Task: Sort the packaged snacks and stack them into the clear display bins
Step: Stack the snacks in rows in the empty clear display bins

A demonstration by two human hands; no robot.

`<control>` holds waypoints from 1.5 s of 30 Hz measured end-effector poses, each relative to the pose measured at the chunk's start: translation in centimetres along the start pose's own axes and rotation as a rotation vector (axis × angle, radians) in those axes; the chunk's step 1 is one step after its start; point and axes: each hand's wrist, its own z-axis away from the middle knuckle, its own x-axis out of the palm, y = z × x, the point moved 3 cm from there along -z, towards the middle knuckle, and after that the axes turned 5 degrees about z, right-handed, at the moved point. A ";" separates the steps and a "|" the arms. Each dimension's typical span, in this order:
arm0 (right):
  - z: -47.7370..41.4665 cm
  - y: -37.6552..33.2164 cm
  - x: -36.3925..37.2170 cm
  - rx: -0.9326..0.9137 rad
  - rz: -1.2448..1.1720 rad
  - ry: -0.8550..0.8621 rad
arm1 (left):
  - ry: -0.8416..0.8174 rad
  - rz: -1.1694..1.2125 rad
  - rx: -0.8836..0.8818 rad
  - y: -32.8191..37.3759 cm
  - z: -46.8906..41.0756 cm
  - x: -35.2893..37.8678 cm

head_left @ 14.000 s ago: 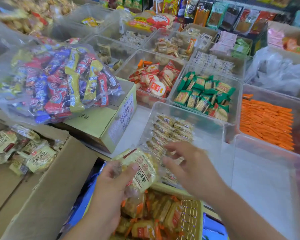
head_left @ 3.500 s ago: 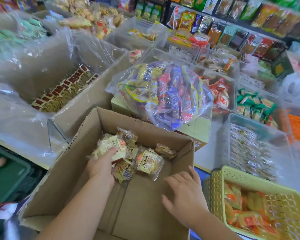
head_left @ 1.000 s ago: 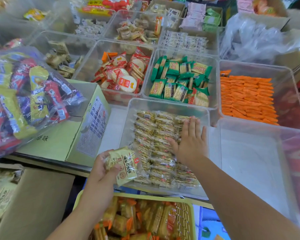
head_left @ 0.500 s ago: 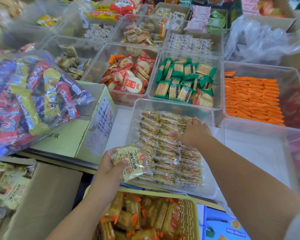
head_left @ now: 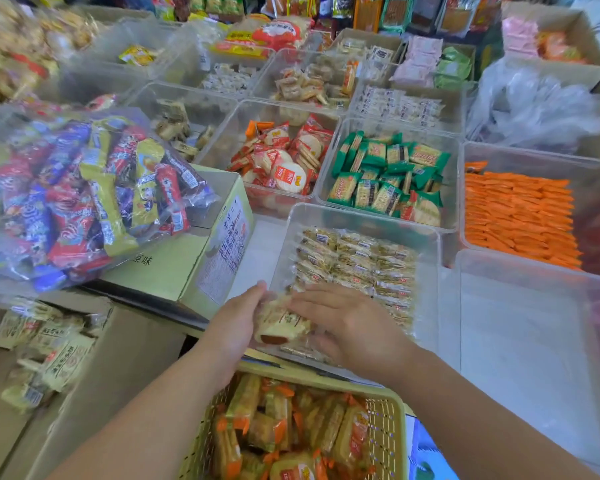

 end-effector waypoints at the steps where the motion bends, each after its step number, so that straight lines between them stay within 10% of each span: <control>1: 0.3 0.2 -0.1 0.044 0.030 0.008 | 0.070 -0.145 0.056 0.1 0.0 -0.3; 7: 0.7 -0.2 1.8 0.431 0.130 -0.224 | -0.006 -0.921 0.177 -2.8 0.7 -1.6; 17: -0.1 -4.0 5.2 0.531 -0.067 -0.366 | 0.083 -1.310 0.392 -2.7 3.1 -4.2; 30: -1.6 -9.4 4.6 0.441 0.153 -0.156 | 0.415 -0.934 0.663 -7.6 13.4 -15.3; 36: -5.4 -21.1 8.3 0.130 0.018 -0.218 | 0.671 -0.763 0.258 -9.2 12.4 -27.8; 45: -12.4 -29.8 15.1 0.112 0.105 -0.455 | 0.443 -0.661 -0.007 -9.8 3.1 -41.2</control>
